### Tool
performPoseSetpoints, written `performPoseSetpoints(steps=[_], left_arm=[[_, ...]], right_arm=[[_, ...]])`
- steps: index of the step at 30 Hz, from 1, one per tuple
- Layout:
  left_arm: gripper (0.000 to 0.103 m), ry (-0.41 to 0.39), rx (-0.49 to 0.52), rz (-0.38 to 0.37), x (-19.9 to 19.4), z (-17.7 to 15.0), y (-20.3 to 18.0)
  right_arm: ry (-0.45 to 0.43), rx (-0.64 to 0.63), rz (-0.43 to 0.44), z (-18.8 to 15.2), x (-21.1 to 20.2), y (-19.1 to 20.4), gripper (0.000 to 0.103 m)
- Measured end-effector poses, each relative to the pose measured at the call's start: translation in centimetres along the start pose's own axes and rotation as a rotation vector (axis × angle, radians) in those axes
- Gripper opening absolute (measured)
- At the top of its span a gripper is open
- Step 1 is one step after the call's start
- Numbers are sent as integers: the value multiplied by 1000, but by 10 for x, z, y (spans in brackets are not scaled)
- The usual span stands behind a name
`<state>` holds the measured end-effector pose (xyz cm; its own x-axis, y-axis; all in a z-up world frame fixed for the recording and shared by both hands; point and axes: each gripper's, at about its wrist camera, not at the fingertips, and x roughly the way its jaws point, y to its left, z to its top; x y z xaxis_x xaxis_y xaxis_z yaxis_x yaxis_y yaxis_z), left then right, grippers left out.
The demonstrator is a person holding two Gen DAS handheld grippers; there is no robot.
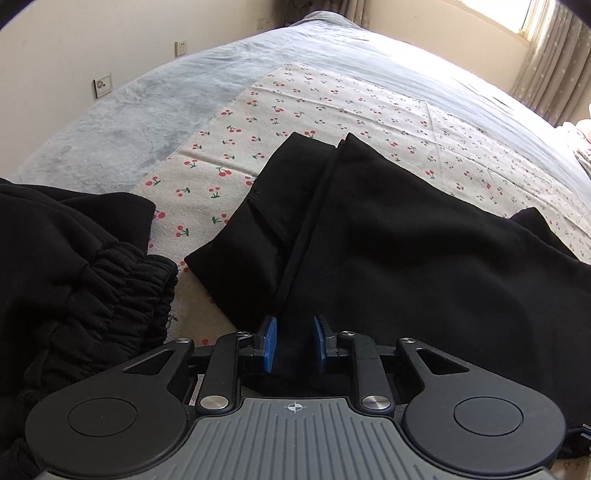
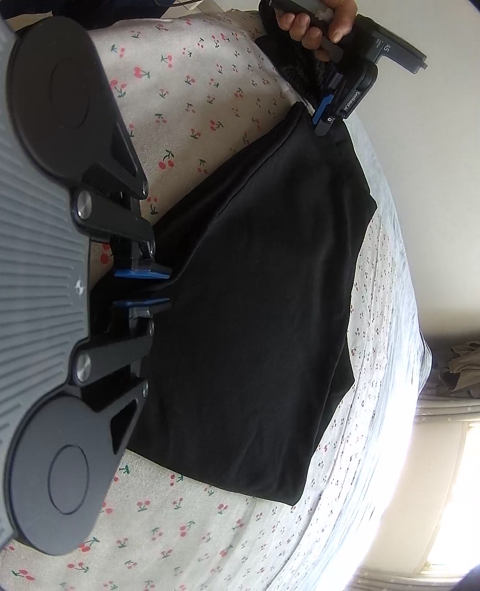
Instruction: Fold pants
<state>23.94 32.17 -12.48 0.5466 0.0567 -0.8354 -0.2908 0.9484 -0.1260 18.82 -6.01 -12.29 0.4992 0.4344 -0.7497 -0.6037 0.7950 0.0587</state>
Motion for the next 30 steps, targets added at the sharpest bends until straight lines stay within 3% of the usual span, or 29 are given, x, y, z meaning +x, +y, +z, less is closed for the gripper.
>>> performPoseSetpoints(steps=[1,4,8,14,17,21,22,24,25,26,30], left_arm=[[22,-3,7,11,1,-1,-2],[6,-15,25,77,2,-3,-10],[1,-31,34,134,3,-4,-18],[0,-40,10,132,3,4,-10],[8,-63,5,141,-5,7,-7],[9,-66,-45,92,-17,6,4],[15,-64,-59,73,-20,4,6],[36,-58,-76,48,-23,0,11],[61,-56,-83,51,-24,-2,14],[77,-63,-82,58,-24,-3,15],[78,-43,-68,106,-9,-5,16]], right_arm=[[-3,-12,-8,-1,-1,2,0],[-11,-24,-20,-4,-2,4,0],[-37,-43,-23,-6,-3,9,0],[-62,-102,-14,-10,2,18,0],[-57,-146,-11,-10,-1,20,0],[-72,-50,137,1,-18,5,0],[-95,-25,148,4,-23,1,0],[-130,22,151,10,-32,-8,0],[-144,54,139,12,-36,-15,1],[-148,78,126,12,-38,-22,1],[-130,147,95,6,-42,-40,1]])
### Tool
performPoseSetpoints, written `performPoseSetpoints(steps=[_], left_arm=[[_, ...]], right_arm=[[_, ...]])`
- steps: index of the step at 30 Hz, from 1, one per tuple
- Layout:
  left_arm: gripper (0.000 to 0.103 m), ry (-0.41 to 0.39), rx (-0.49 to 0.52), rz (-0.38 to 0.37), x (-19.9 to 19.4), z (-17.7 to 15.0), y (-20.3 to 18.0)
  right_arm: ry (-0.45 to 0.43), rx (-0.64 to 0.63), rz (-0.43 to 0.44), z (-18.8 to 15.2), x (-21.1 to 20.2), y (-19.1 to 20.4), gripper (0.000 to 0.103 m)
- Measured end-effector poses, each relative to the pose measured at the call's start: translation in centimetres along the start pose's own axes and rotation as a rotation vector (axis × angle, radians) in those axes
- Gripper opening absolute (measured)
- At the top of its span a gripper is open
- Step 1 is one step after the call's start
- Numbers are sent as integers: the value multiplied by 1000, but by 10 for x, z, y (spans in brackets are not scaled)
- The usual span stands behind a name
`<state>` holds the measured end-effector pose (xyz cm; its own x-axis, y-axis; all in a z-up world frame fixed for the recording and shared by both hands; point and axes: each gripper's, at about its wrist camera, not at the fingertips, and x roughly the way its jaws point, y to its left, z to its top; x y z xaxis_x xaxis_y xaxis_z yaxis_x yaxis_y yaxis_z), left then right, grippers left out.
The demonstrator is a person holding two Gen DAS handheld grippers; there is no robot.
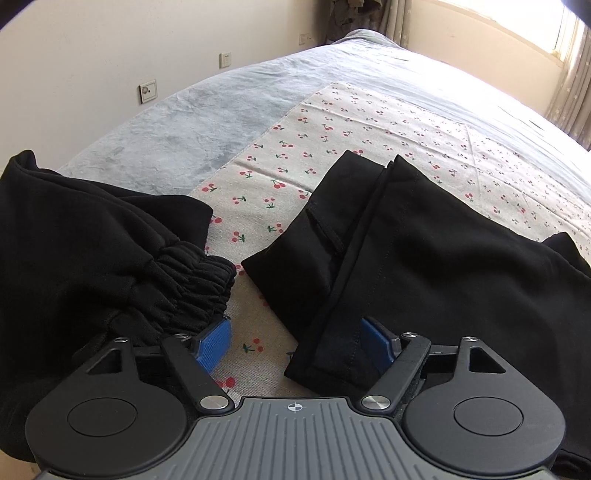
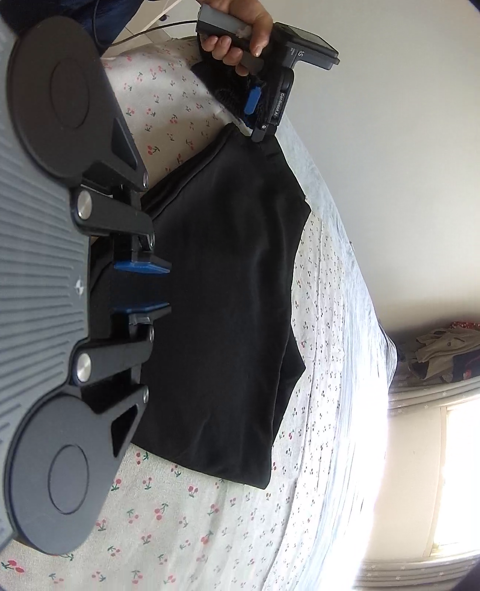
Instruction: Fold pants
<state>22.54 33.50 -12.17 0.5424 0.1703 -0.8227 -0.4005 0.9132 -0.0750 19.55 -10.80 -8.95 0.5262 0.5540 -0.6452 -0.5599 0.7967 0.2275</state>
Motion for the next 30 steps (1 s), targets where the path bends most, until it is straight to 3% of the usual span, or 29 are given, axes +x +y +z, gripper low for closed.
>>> performPoseSetpoints(steps=[3,6,7,10,16,20,23,27,28,30], left_arm=[[74,31,0,-8,13,-2,-7],[21,27,-15,-47,14,0,-11],[14,20,-16,-38,13,0,-13],[8,-21,38,3,11,0,-24],[8,-60,87,37,10,8,-34],[18,-49,171,97,18,3,-43],[24,-59,146,129,6,9,-40],[23,-176,128,148,-27,13,-46],[23,-194,137,142,-32,12,-53],[23,-200,167,46,-37,8,-76]], right_arm=[[69,22,-48,-8,9,-8,1],[147,80,-53,-18,23,-17,0],[150,81,-46,-22,25,-18,0],[171,97,-49,-23,24,-16,0],[183,131,-46,-30,22,-9,0],[197,168,-49,-27,22,-12,0],[205,142,-54,-25,18,-6,0],[160,139,-22,-15,1,-9,0],[130,166,-33,-10,-4,-14,0],[103,206,-55,-7,-6,-21,0]])
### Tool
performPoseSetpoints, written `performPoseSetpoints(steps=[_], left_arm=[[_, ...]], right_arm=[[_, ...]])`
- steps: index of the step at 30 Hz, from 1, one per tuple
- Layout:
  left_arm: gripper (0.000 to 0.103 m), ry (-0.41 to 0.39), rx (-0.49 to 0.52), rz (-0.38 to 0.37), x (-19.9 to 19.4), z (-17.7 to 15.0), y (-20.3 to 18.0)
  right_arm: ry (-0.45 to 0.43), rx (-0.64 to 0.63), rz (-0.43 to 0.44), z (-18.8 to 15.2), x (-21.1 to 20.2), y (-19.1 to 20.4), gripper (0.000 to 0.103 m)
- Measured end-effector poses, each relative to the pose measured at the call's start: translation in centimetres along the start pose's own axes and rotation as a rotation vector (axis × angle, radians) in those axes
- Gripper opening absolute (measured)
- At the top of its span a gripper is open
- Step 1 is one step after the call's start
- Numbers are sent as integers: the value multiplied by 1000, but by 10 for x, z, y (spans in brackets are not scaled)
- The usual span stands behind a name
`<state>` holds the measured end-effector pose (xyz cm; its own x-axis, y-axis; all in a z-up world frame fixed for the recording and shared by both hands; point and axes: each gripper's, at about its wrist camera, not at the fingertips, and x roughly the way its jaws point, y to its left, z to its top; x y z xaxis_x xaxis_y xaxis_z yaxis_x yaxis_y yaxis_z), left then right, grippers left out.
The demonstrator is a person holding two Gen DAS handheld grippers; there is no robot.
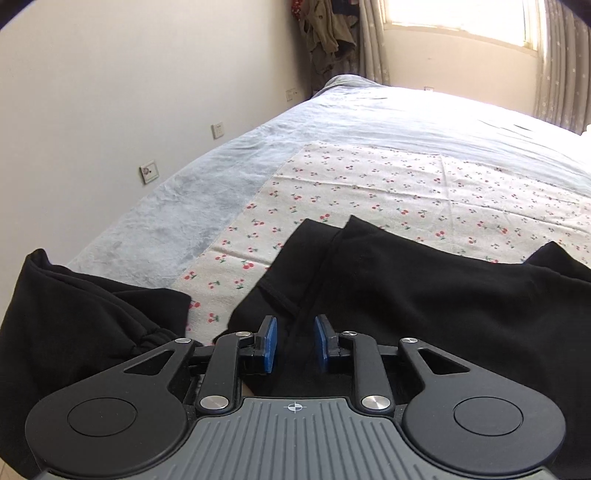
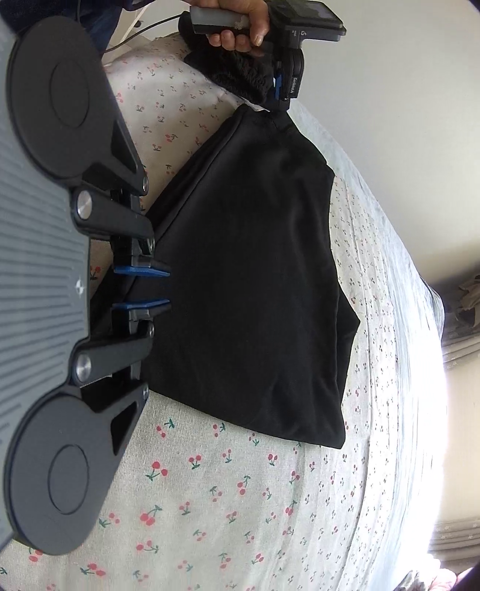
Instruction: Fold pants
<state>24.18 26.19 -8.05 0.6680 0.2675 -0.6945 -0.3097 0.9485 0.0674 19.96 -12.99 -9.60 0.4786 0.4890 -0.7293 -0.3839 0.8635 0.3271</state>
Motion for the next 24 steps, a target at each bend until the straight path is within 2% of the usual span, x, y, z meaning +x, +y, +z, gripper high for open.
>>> performPoseSetpoints(steps=[2,4,6,8,10,12,15,18,21,24], left_arm=[[23,27,20,-117,-1,-1,-29],[23,76,80,-208,-2,-8,-74],[23,94,154,-277,-7,-18,-116],[24,101,216,-309,-13,-28,-152],[24,117,269,-315,-13,-37,-178],[25,163,317,-285,-5,-46,-197],[25,162,339,-241,6,-48,-203],[25,179,299,-214,14,-38,-197],[25,185,241,-230,17,-27,-192],[27,158,200,-252,13,-19,-197]], right_arm=[[44,44,-17,-3,12,-6,0],[94,67,-12,-11,24,-10,0],[89,37,-28,-15,27,-6,0],[102,26,-33,-13,25,-4,0],[103,33,-28,-16,23,-6,0],[98,32,-28,-18,23,-6,0],[100,24,-26,-22,19,-6,0],[124,44,4,-24,15,-7,0],[191,88,49,-31,16,-9,0],[130,120,69,-32,1,-16,0]])
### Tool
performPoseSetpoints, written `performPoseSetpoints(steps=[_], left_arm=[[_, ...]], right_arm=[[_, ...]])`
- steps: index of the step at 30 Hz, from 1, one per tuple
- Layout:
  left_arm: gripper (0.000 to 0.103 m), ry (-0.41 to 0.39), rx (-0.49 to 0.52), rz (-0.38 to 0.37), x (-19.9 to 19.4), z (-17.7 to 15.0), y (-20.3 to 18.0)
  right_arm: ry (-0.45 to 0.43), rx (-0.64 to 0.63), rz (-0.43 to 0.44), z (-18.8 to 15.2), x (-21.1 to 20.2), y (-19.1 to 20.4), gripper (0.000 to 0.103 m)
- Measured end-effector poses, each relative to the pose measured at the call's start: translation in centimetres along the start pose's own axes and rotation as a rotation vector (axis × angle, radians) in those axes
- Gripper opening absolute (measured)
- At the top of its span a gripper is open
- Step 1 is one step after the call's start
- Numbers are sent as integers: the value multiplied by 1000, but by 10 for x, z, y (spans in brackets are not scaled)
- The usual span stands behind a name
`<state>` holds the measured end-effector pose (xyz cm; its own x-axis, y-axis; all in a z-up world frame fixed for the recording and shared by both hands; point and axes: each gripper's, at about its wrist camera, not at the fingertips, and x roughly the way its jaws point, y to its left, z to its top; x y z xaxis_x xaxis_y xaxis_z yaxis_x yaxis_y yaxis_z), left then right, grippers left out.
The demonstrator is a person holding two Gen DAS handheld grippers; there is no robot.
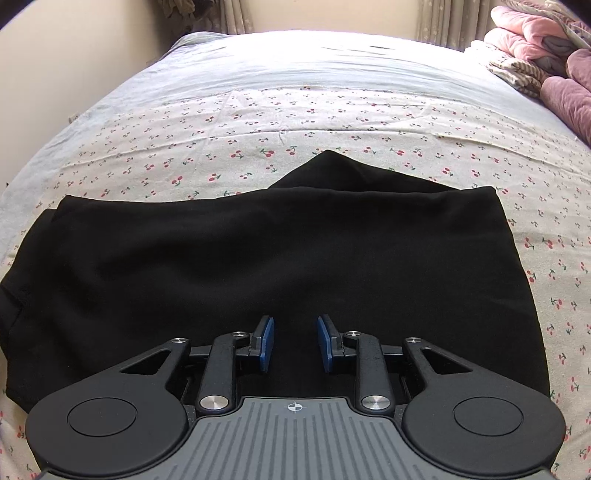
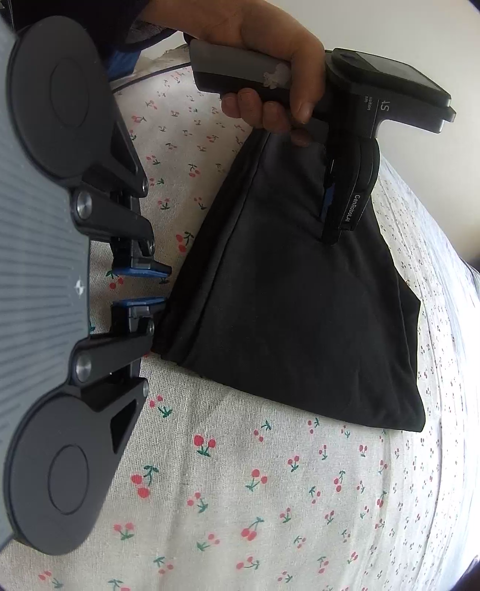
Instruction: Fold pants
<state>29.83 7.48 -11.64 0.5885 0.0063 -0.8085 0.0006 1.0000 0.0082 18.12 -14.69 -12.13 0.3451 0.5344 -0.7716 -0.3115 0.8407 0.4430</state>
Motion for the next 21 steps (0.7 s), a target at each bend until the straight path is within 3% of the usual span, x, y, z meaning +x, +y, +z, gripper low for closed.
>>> performPoseSetpoints(steps=[3,5,6,7,13,19,21], left_arm=[[31,-27,19,-49,-6,3,-18],[39,-31,58,-77,-8,3,-36],[40,-32,77,-85,-8,3,-43],[41,-32,93,-90,-8,3,-51],[42,-9,139,-162,-8,6,-88],[42,-20,211,-143,-9,8,-103],[42,-19,204,-180,-10,8,-102]], right_arm=[[-41,125,95,4,-20,-21,7],[-74,204,121,4,-29,-35,17],[-93,242,117,4,-31,-41,34],[-109,295,111,4,-32,-50,41],[-138,523,149,1,-18,-84,41],[-127,465,197,-3,-4,-64,39],[-148,452,181,-6,-4,-59,38]])
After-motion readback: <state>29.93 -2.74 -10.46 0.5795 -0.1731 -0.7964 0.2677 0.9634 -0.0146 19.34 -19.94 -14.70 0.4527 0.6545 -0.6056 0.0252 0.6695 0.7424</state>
